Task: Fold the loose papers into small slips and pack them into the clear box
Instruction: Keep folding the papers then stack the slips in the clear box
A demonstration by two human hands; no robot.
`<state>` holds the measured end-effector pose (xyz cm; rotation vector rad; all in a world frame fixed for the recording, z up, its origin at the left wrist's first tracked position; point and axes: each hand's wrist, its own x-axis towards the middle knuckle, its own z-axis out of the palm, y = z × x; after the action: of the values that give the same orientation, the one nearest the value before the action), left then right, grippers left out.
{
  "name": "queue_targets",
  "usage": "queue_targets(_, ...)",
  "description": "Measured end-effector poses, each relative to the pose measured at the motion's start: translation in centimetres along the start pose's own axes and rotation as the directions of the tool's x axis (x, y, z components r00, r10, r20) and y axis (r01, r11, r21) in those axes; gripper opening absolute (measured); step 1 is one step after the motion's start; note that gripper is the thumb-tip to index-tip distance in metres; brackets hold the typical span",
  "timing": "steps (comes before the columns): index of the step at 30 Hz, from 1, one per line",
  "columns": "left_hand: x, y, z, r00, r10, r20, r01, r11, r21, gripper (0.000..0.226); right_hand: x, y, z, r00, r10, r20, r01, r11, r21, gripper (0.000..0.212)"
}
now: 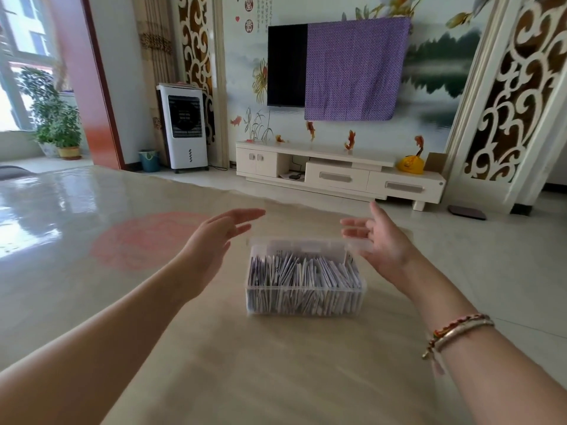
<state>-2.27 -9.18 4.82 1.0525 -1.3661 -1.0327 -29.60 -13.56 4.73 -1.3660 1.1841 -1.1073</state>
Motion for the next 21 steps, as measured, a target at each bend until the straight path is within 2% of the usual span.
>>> queue_targets(2,-0.7,0.6,-0.2,0.988,0.077,0.137,-0.102,0.978,0.184,0.03,-1.0,-0.6,0.2,0.997,-0.065,0.043,0.07,0.99,-0.124,0.063)
queue_targets(4,-1.6,1.0,0.4,0.964,0.046,0.264,-0.159,0.889,0.428,0.038,-2.4,-0.9,0.8,0.981,-0.119,0.154,0.165,0.929,-0.331,0.073)
queue_targets(5,-2.0,1.0,0.8,0.953,0.023,0.303,-0.202,0.791,0.577,0.053,-3.1,-0.8,1.2,0.969,-0.119,0.217,0.202,0.886,-0.417,0.083)
queue_targets(7,-2.7,0.8,1.7,0.917,0.003,0.399,-0.359,0.442,0.822,0.085,-4.0,-0.5,1.9,0.947,-0.105,0.305,0.276,0.75,-0.601,0.094)
queue_targets(8,-2.8,0.5,2.0,0.896,-0.009,0.444,-0.421,0.3,0.856,0.094,-4.4,-0.3,2.2,0.936,-0.095,0.34,0.316,0.654,-0.687,0.093)
queue_targets(9,-2.9,0.2,2.2,0.881,-0.023,0.472,-0.457,0.213,0.863,0.097,-4.7,0.0,2.2,0.925,-0.092,0.369,0.355,0.556,-0.751,0.093)
queue_targets(10,-2.9,-0.1,2.3,0.876,-0.029,0.481,-0.47,0.172,0.866,0.096,-5.0,0.3,2.1,0.915,-0.096,0.392,0.388,0.48,-0.787,0.097)
queue_targets(12,-2.8,-0.7,2.3,0.879,-0.013,0.476,-0.469,0.152,0.87,0.09,-5.6,0.6,1.7,0.903,-0.115,0.415,0.424,0.394,-0.815,0.1)
queue_targets(17,-2.8,-1.4,2.4,0.878,0.032,0.477,-0.476,0.161,0.865,0.078,-5.8,1.3,1.5,0.895,-0.154,0.42,0.447,0.275,-0.851,0.079)
queue_targets(21,-3.2,-1.6,2.6,0.876,0.05,0.479,-0.48,0.156,0.863,0.071,-5.8,1.4,1.7,0.893,-0.137,0.429,0.448,0.193,-0.873,0.072)
